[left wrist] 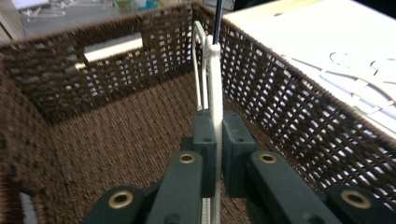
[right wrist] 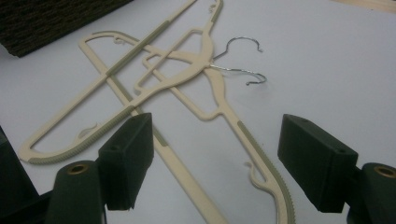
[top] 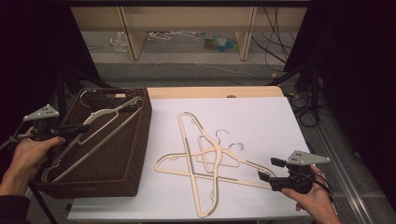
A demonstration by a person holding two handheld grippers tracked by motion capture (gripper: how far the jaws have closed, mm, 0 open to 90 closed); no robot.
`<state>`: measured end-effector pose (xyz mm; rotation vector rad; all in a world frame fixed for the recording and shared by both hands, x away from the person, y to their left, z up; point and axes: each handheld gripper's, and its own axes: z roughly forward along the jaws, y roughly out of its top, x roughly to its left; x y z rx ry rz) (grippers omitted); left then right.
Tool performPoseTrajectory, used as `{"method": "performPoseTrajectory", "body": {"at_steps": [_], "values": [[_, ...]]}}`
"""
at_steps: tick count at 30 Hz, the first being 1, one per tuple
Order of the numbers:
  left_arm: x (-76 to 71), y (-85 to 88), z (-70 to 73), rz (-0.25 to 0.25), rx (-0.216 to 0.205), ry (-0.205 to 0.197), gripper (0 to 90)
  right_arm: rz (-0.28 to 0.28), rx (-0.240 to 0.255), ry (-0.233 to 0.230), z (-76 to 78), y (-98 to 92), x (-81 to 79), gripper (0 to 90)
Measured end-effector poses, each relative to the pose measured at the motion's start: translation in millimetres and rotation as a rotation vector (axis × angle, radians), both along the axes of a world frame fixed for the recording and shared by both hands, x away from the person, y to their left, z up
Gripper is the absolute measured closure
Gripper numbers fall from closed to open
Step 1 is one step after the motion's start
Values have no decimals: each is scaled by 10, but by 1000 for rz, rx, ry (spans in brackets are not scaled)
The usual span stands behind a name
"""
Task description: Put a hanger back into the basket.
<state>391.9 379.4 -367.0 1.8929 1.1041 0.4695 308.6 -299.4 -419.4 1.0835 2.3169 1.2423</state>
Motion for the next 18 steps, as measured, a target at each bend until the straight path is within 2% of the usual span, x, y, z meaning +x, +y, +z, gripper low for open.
{"method": "performPoseTrajectory", "body": {"at_steps": [2, 3, 5, 8, 13, 16, 18], "values": [[42, -18, -68, 3, -2, 25, 854, 0, 0, 0, 0, 1, -1, 280], [67, -4, -98, -7, 17, 42, 854, 1, 1, -1, -1, 1, 1, 280], [109, -26, -184, 15, -11, 50, 853, 2, -11, 8, 6, -3, -2, 280], [147, -19, -284, 25, -41, 68, 848, 2, 4, 0, -1, 4, -3, 279], [151, 29, -342, 50, -34, 65, 836, 2, -11, 11, 1, -6, -3, 279], [149, 43, -341, 71, -17, 68, 835, 6, 2, 3, -9, 10, 1, 279], [156, 71, -339, 104, 9, 80, 818, 6, 1, 3, -8, 13, -1, 279]]}}
